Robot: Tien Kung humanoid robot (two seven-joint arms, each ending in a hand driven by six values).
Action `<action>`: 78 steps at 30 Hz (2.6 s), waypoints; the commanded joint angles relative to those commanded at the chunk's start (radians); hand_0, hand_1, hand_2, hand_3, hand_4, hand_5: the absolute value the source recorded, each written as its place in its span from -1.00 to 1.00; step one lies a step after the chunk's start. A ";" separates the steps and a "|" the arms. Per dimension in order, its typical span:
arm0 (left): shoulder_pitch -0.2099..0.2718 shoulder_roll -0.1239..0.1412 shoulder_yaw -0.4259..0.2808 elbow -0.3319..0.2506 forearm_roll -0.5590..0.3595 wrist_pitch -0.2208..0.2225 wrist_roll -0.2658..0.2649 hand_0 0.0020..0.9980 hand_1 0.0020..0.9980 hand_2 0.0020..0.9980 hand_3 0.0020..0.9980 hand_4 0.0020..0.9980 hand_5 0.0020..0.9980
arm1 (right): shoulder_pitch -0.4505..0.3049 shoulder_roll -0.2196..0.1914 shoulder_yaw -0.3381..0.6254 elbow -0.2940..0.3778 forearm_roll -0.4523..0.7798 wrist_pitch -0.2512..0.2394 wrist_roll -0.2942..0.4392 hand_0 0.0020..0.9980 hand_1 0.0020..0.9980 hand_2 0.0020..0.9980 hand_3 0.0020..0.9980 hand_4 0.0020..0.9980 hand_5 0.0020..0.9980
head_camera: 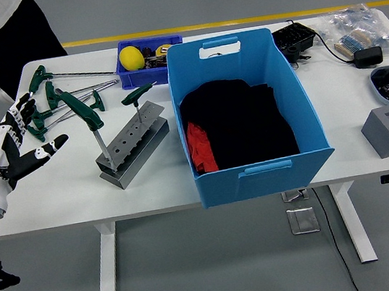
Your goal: Lift tool from toolbox,place it in box,lift tool from toolbox,place it in box
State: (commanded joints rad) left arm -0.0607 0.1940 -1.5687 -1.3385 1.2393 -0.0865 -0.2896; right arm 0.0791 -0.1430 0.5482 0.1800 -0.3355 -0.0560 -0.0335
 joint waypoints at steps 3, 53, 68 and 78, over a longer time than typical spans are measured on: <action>-0.001 0.000 -0.002 -0.001 -0.087 0.005 -0.003 1.00 1.00 1.00 1.00 1.00 -0.32 | -0.001 0.000 0.001 0.000 -0.001 0.000 0.000 0.41 0.41 0.57 0.46 0.94 0.53; -0.055 0.093 0.012 -0.041 0.222 0.089 0.008 1.00 1.00 1.00 1.00 1.00 -0.23 | -0.005 0.001 0.021 0.000 -0.023 -0.002 -0.004 0.41 0.41 0.56 0.44 0.94 0.53; -0.266 0.441 0.246 -0.174 0.842 -0.015 0.031 1.00 1.00 1.00 1.00 1.00 -0.40 | -0.005 -0.002 0.011 0.000 -0.019 -0.003 -0.009 0.41 0.40 0.56 0.44 0.93 0.52; -0.569 0.646 0.633 -0.160 1.030 0.023 -0.001 1.00 1.00 1.00 1.00 1.00 -0.67 | 0.002 -0.009 -0.007 0.000 -0.007 -0.004 -0.007 0.41 0.40 0.56 0.43 0.93 0.52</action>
State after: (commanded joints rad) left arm -0.6302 0.8405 -0.9357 -1.4986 2.2689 -0.0631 -0.2910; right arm 0.0812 -0.1523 0.5416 0.1800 -0.3421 -0.0601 -0.0406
